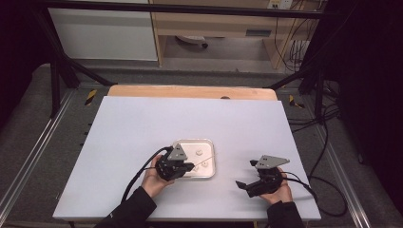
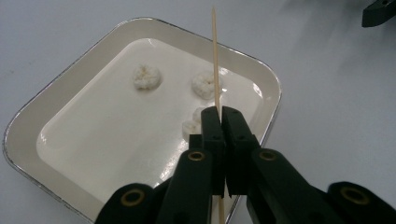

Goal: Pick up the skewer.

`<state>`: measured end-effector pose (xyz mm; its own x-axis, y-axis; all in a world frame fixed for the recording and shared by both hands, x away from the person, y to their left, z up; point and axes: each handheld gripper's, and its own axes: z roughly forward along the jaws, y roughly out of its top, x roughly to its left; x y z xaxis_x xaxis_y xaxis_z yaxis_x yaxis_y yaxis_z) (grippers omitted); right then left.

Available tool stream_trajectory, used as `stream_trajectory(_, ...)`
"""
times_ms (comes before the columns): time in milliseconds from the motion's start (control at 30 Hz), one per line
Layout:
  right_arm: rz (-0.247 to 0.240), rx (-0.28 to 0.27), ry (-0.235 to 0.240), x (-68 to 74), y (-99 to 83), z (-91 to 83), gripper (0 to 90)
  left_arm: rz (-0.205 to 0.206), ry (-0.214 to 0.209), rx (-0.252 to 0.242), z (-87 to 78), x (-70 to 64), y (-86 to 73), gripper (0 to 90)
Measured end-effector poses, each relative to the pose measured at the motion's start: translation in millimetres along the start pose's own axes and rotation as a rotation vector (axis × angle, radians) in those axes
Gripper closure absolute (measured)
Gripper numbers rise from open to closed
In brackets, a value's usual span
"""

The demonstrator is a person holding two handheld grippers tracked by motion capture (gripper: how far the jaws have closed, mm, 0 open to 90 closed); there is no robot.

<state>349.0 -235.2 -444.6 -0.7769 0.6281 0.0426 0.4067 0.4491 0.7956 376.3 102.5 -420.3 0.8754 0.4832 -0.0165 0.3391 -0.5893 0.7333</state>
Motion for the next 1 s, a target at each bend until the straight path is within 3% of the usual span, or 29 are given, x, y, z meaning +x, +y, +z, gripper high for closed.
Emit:
stream_trajectory(533, -0.125, 0.032, -0.026, 14.8, 13.5, 5.3, 3.9, 0.039, -0.011, 0.001, -3.9, -9.9, 6.1, 88.7)
stream_trajectory(1000, -0.286, 0.070, -0.057, 31.0, 30.2, 12.1, 6.3, 0.075, -0.009, 0.012, -7.3, -15.4, 13.7, 88.7)
